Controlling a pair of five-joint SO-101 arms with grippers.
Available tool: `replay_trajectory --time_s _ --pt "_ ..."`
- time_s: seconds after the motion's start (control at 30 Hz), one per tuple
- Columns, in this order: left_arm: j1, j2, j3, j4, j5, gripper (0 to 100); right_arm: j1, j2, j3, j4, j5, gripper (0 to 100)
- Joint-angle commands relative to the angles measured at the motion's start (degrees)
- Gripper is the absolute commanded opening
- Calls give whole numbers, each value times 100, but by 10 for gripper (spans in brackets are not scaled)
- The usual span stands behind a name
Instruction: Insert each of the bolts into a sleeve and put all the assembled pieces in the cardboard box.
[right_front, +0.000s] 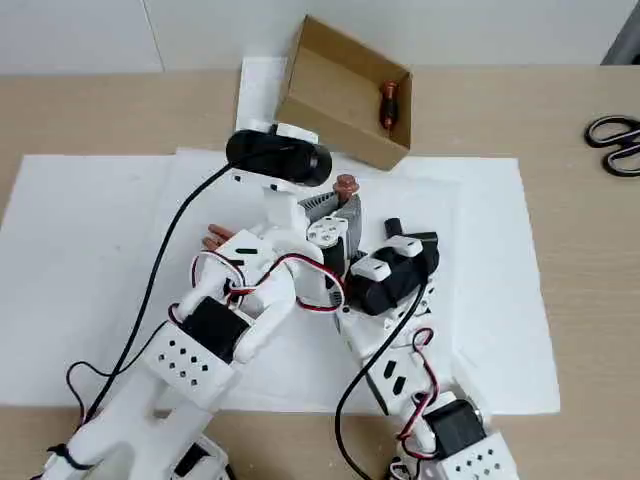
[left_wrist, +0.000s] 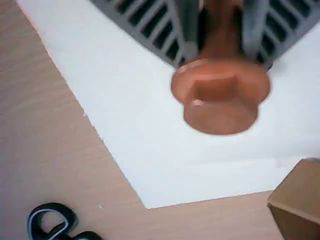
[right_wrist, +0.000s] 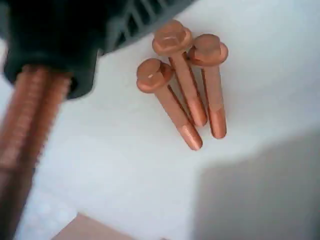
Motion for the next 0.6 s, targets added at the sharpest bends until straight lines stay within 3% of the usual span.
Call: replay_trajectory --time_s 0.0,0.17,0.3,0.5,0.57 --pt "-9 -105 -40 475 26 6 -4 -110 -105 -110 -18 3" --pt "0 -114 -48 1292 26 7 -4 -110 -105 -110 0 3" --pt "0 -114 -57 1407 26 22 -4 -110 -105 -110 9 3" --pt "-88 -114 -303 1705 35 315 -4 -110 -105 -110 9 3" --pt "-167 -114 -532 2013 35 369 -4 -110 -105 -110 9 3"
